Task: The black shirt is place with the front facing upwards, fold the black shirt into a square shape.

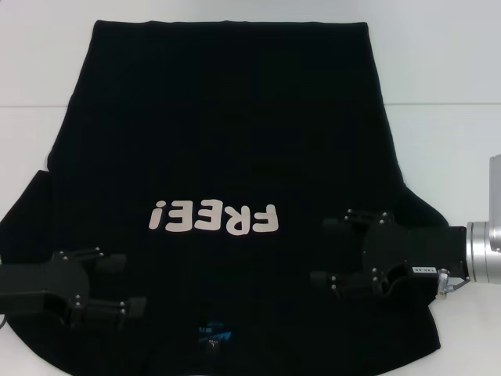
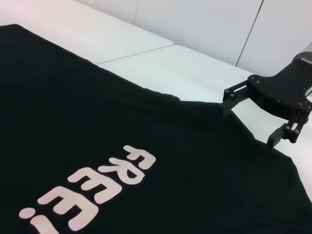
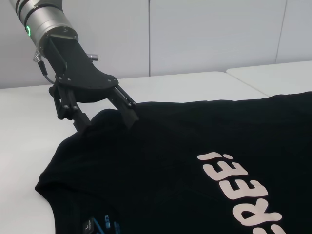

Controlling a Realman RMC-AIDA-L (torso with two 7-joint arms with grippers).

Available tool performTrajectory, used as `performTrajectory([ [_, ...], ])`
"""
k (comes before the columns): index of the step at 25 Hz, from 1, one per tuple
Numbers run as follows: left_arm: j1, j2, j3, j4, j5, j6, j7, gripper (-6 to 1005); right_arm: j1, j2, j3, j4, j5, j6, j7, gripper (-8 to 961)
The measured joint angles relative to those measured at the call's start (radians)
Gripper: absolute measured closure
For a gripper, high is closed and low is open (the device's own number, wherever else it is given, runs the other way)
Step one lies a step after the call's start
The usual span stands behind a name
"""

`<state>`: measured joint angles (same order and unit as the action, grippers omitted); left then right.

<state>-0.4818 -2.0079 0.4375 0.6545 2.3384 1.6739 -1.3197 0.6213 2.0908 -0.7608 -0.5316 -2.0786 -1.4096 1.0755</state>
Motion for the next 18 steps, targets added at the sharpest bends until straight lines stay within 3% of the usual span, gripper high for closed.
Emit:
performTrajectory([
  [18, -0.003, 0.003, -0.028, 0.001, -0.002, 0.003, -0.031, 66, 0.007, 0.0, 0.001, -0.001, 0.0, 0.0, 0.008, 29],
])
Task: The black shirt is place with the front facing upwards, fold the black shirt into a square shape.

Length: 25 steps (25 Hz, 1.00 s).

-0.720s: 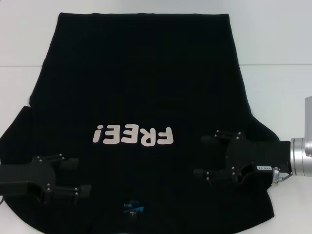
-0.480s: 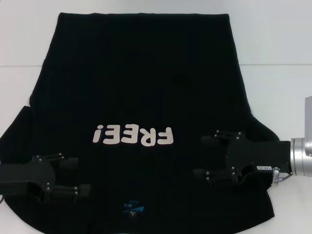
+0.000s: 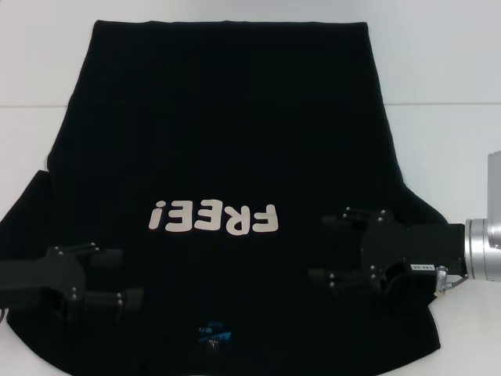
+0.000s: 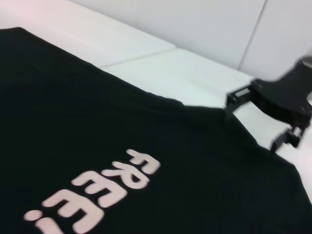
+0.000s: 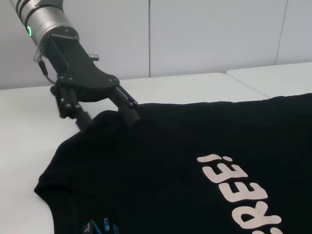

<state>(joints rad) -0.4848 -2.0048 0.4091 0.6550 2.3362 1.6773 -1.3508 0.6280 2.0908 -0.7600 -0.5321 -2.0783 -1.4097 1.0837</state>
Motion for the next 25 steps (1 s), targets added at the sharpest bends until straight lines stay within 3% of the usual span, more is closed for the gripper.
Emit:
performTrajectory([
  [6, -0.002, 0.02, -0.103, -0.005, 0.0, 0.036, -0.16, 66, 0.003, 0.0, 0.004, -0.006, 0.005, 0.002, 0.065, 29],
  [7, -0.007, 0.039, -0.151, -0.004, 0.0, 0.062, -0.295, 66, 0.004, 0.0, 0.005, -0.006, 0.005, 0.002, 0.068, 29],
  [11, -0.02, 0.072, -0.2, -0.004, 0.004, 0.075, -0.52, 66, 0.006, 0.0, 0.008, -0.008, 0.006, 0.004, 0.104, 30],
  [18, -0.041, 0.13, -0.206, 0.014, 0.092, 0.033, -0.851, 66, 0.018, -0.003, 0.0, -0.009, 0.001, 0.049, 0.222, 30],
  [25, -0.039, 0.158, -0.228, 0.072, 0.225, -0.022, -1.073, 66, 0.019, -0.002, -0.001, -0.009, 0.0, 0.05, 0.227, 30],
])
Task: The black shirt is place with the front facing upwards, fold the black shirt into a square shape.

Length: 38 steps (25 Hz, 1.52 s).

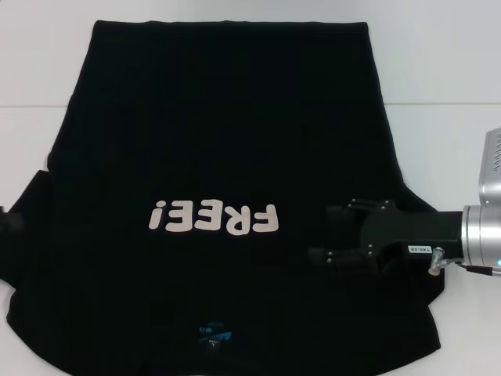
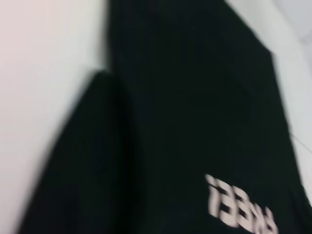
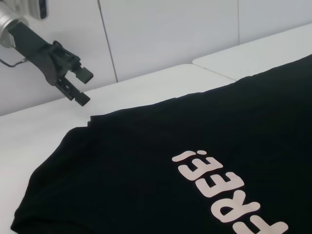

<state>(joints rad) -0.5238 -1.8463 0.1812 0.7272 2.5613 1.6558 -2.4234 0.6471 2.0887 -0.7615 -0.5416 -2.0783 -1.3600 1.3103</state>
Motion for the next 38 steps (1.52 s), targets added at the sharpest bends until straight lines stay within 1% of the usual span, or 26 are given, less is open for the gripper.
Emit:
performTrajectory([
  [4, 0.013, 0.011, -0.055, 0.004, 0.044, -0.047, -0.076, 67, 0.001, 0.001, -0.001, 0.003, 0.0, -0.001, 0.0, 30],
  [7, 0.019, 0.013, -0.075, 0.001, 0.073, -0.093, -0.088, 67, 0.002, 0.002, -0.009, 0.006, 0.0, 0.0, 0.0, 30],
  [12, 0.017, 0.007, -0.041, -0.038, 0.085, -0.173, -0.089, 67, 0.004, 0.004, -0.016, 0.008, 0.0, 0.004, 0.0, 30],
  [18, 0.002, 0.005, 0.013, -0.072, 0.086, -0.221, -0.089, 67, 0.005, 0.004, -0.016, 0.009, 0.0, 0.005, 0.0, 30],
  [38, 0.002, 0.006, 0.016, -0.074, 0.107, -0.277, -0.165, 68, 0.008, 0.004, -0.018, 0.009, 0.0, 0.004, 0.0, 30],
])
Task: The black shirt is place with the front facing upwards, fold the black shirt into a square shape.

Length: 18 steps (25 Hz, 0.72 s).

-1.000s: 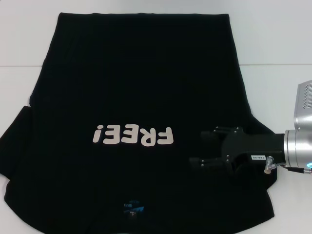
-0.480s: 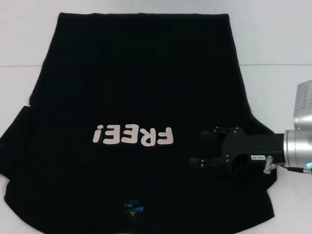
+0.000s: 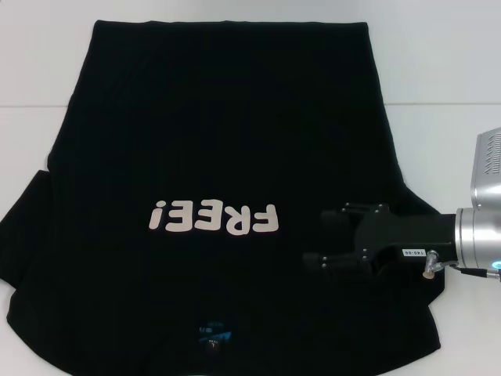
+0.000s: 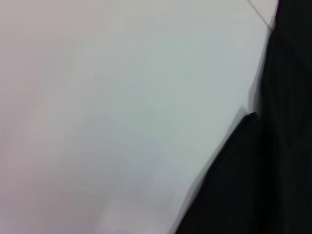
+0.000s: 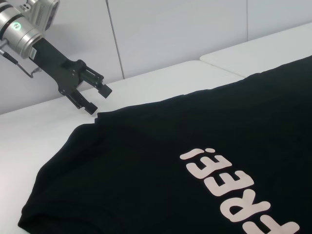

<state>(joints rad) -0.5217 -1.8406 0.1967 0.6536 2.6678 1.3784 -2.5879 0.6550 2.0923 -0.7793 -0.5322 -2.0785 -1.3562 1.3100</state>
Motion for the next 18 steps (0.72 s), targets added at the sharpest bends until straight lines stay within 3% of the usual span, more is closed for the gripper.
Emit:
performTrajectory([
  [18, -0.004, 0.001, 0.003, -0.025, 0.019, -0.02, -0.048, 68, 0.0, 0.0, -0.006, 0.0, 0.0, 0.0, 0.0, 31],
])
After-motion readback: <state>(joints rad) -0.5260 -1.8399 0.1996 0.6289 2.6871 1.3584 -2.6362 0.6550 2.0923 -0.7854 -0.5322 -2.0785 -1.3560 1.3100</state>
